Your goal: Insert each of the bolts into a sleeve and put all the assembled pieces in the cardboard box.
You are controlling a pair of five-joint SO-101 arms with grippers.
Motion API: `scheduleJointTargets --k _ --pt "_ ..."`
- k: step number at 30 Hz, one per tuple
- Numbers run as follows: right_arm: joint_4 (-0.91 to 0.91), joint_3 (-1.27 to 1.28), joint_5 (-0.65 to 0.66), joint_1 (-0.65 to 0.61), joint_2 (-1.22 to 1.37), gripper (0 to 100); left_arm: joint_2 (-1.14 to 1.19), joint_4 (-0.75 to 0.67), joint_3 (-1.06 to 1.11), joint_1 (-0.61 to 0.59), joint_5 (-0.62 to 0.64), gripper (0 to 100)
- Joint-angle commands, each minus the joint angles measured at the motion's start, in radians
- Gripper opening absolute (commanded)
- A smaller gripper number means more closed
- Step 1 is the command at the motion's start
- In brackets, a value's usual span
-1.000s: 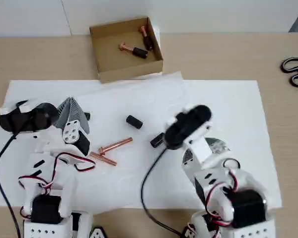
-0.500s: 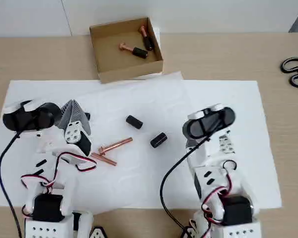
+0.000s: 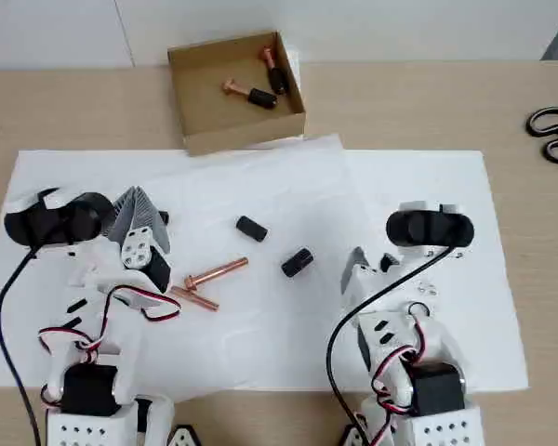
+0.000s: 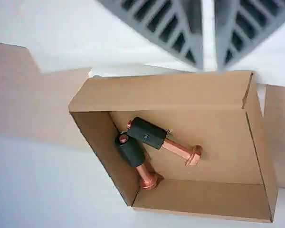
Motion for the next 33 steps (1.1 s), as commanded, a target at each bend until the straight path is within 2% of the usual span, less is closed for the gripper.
scheduleJointTargets --k 1,7,13,16,27,33 --pt "-0.044 -0.06 -0.051 -0.068 0.002 16.4 -0.011 -0.021 -0.005 0.003 -0.005 1" --pt "-0.2 -0.083 -0.048 -0.182 0.005 16.5 -0.011 -0.02 -0.004 0.003 -0.005 1" --pt "-0.111 -0.117 -0.052 -0.205 0.079 16.5 -0.011 -0.02 -0.004 0.003 -0.003 1" --pt "-0.035 -0.218 -0.055 -0.209 0.185 16.5 -0.011 -0.02 -0.004 0.003 -0.003 1" --pt "0.226 -0.726 -0.451 -0.188 0.826 16.5 -0.011 -0.02 -0.004 0.003 -0.003 1" --pt "0.338 -0.856 -0.543 -0.14 1.063 16.5 -0.011 -0.02 -0.004 0.003 -0.003 1"
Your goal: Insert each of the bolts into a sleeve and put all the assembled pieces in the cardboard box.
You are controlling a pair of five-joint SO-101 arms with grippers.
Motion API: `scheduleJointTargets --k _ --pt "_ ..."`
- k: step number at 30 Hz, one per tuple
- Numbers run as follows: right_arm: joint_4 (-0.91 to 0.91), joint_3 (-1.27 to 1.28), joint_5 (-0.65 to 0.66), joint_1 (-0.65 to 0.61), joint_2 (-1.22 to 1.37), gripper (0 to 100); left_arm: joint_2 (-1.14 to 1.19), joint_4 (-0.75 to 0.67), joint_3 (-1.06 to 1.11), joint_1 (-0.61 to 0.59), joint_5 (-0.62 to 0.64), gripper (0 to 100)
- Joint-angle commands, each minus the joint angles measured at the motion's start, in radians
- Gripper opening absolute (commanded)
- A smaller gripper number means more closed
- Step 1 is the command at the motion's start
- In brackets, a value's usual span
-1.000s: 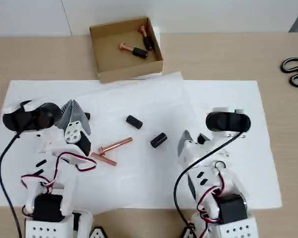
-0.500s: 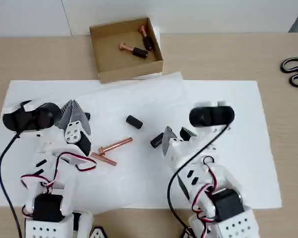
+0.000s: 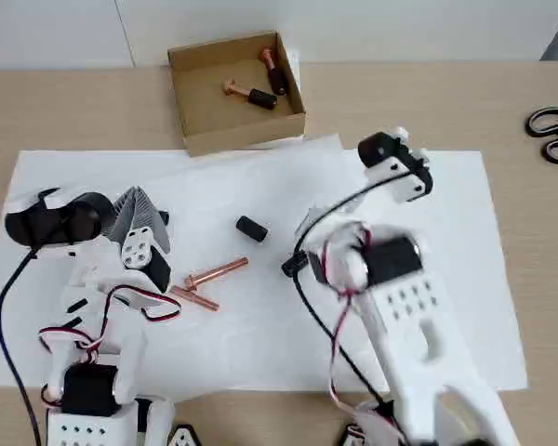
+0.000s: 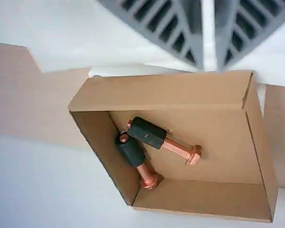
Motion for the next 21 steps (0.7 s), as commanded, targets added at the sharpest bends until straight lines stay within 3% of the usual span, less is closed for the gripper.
scheduleJointTargets --k 1,11,21 --pt "0.036 -0.081 -0.028 0.03 0.114 16.4 -0.011 -0.02 -0.004 0.003 -0.003 1" --pt "-0.099 -0.084 -0.023 0.016 0.355 16.4 -0.011 -0.02 -0.004 0.003 -0.003 1" --pt "-0.237 -0.084 -0.028 -0.111 0.449 16.4 -0.011 -0.02 -0.002 0.003 -0.003 1"
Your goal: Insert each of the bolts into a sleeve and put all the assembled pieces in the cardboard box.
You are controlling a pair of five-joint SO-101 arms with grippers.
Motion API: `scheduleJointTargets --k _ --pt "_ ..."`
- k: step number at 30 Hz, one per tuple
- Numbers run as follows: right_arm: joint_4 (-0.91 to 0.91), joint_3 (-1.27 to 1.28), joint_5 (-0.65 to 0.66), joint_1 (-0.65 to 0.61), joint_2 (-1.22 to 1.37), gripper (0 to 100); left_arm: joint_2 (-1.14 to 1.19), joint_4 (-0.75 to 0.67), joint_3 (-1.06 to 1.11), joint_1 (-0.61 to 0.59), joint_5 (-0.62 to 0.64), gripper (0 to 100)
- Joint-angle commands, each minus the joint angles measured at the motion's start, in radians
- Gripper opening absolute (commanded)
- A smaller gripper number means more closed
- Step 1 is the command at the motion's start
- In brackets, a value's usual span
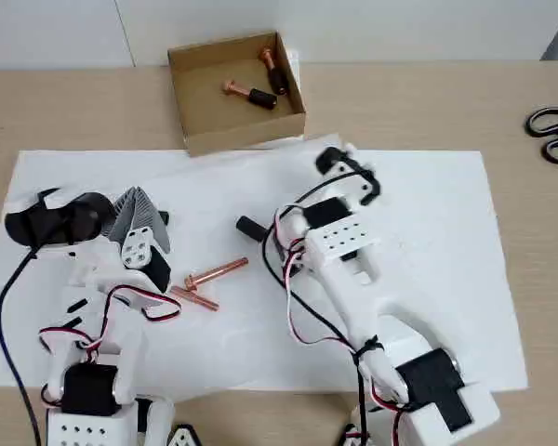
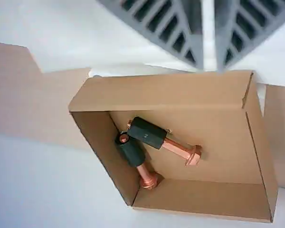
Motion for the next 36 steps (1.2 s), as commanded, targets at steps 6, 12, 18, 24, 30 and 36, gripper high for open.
scheduleJointTargets --k 6,12,18,24,30,36 --pt "-0.036 -0.04 -0.02 -0.019 0.005 16.4 -0.011 -0.02 0.01 0.003 -0.005 1" --pt "-0.036 -0.035 -0.041 -0.019 0.005 16.4 -0.011 -0.02 0.027 0.003 -0.006 1" --pt "-0.036 -0.034 -0.041 -0.018 0.058 16.3 -0.011 -0.02 0.027 0.003 -0.006 1" --pt "-0.042 -0.04 -0.041 -0.016 0.127 16.2 -0.011 -0.02 0.027 0.003 -0.006 1" --pt "-0.042 -0.041 -0.041 -0.008 0.128 0.0 -0.011 -0.02 0.027 0.003 -0.006 1" --pt "-0.036 -0.052 -0.026 0.088 0.125 0.2 -0.011 -0.02 0.025 0.003 -0.006 1"
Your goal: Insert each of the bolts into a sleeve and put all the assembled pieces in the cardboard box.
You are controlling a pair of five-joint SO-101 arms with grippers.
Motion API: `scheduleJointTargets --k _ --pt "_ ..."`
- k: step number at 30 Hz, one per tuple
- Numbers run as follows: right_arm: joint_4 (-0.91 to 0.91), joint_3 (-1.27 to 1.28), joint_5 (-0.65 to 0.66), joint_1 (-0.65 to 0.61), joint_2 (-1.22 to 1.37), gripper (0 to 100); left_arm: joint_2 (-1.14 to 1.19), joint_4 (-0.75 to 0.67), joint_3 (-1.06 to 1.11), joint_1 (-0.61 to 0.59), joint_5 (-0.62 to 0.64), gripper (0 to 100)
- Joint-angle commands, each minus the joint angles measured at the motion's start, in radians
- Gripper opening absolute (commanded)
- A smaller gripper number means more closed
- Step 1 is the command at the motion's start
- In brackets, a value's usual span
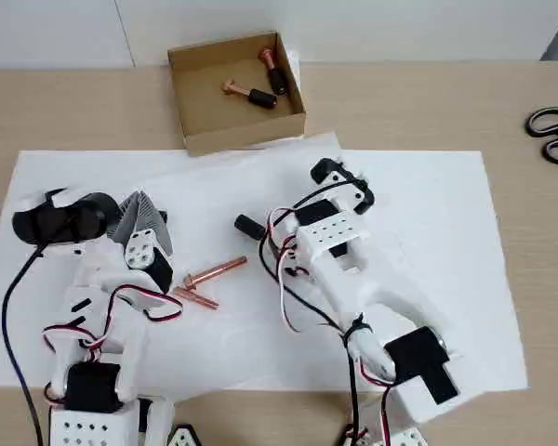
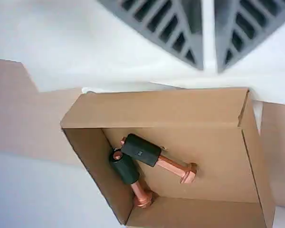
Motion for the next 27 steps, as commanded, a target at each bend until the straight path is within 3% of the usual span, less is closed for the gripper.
scheduleJointTargets --k 1,7,12,21,27 --pt "0.002 -0.061 0.029 0.076 -0.008 0.2 -0.011 -0.021 -0.01 0.003 -0.006 1" --pt "0.228 -0.308 0.213 0.082 -0.142 0.2 -0.011 -0.02 -0.012 0.003 -0.006 1" --pt "0.283 -0.512 0.336 0.027 -0.375 0.3 -0.011 -0.02 -0.012 0.003 -0.006 1" --pt "0.242 -0.232 0.468 0.074 -0.75 0.3 -0.011 -0.02 -0.012 0.003 -0.006 1" --pt "0.209 -0.003 0.606 0.042 -1.021 0.3 -0.011 -0.02 -0.012 0.003 -0.006 1"
